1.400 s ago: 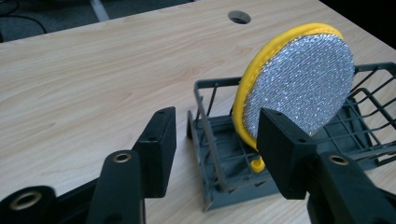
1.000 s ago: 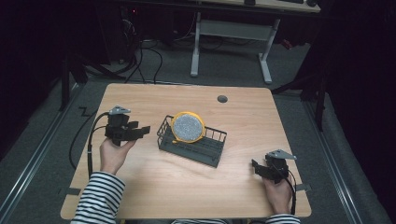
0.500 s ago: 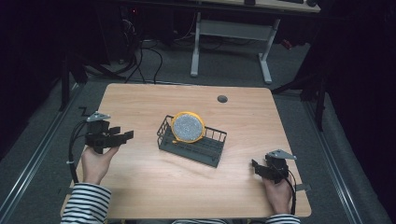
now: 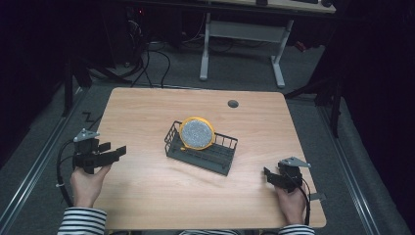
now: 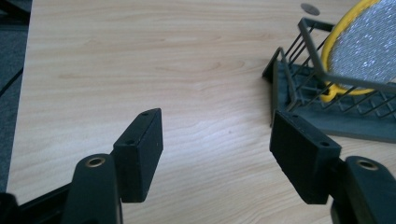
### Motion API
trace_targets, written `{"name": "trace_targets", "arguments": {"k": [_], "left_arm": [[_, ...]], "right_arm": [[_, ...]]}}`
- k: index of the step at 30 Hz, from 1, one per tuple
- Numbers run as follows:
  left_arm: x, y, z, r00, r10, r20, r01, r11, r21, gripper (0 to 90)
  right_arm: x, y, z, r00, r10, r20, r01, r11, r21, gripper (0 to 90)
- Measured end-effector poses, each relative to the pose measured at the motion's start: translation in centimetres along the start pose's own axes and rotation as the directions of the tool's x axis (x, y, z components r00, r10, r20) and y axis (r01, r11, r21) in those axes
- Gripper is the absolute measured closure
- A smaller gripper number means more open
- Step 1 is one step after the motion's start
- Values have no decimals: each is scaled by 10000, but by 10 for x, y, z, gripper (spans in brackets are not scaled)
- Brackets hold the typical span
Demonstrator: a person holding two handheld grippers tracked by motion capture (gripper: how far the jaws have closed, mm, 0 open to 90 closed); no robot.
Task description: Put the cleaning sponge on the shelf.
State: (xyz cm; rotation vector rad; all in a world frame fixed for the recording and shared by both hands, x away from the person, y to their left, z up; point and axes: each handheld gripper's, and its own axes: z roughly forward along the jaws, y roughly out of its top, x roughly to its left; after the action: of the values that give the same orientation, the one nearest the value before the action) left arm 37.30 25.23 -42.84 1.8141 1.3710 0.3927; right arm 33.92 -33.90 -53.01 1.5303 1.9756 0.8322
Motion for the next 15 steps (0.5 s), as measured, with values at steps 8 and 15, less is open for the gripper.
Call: {"name": "trace_targets", "arguments": {"k": [8, 15], "left_arm": [[7, -22, 3, 9994, -284, -205, 288, 9994, 196, 331], [10, -39, 14, 9986, -403, -350, 418, 9982, 429, 310]], "right_arm": [[0, 0, 0, 10000, 2, -1, -2, 10000, 1, 355], [0, 0, 0, 10000, 4, -1, -4, 10000, 0, 355]]}}
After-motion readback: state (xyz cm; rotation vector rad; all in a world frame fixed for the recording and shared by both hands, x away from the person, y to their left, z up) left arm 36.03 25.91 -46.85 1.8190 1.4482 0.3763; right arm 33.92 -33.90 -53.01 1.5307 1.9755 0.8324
